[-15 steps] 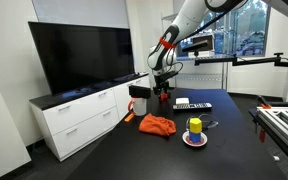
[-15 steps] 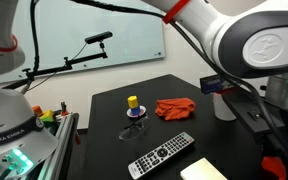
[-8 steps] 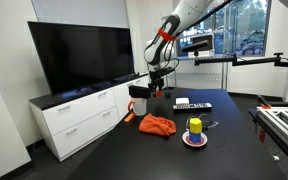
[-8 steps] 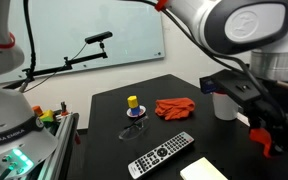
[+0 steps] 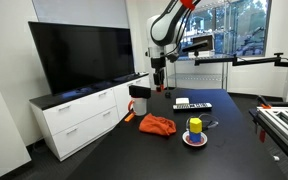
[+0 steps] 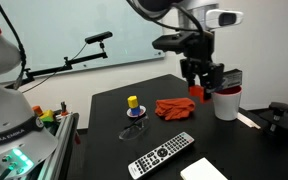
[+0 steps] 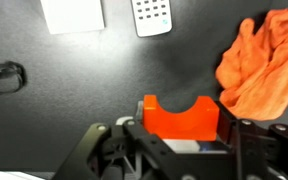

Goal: Put the blue block on the plate, then put the yellow block on the blue block, then put the orange block on the yellow block

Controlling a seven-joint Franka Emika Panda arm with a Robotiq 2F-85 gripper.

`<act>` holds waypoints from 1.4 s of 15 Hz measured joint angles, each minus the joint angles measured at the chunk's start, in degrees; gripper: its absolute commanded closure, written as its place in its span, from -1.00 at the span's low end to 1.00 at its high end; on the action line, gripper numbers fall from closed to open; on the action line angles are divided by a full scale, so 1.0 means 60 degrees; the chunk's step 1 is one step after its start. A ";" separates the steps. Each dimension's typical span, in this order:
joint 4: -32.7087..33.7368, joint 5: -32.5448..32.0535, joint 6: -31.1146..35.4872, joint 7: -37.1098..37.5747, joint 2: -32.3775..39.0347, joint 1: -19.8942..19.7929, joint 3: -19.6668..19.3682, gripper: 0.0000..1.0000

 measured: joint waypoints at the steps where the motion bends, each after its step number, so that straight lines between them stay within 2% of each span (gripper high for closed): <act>1: -0.0649 -0.0122 0.0002 -0.0176 -0.0575 0.0153 0.0055 0.15; 6: -0.3869 -0.0505 0.0032 -0.0898 -0.3384 0.1140 0.0382 0.15; 11: -0.5854 -0.0589 0.0730 -0.1506 -0.4966 0.2289 0.0572 0.15; 16: -0.6165 -0.0589 0.1158 -0.1935 -0.5235 0.2943 0.0524 0.15; 21: -0.6184 -0.0589 0.1091 -0.2280 -0.5168 0.3109 0.0428 0.15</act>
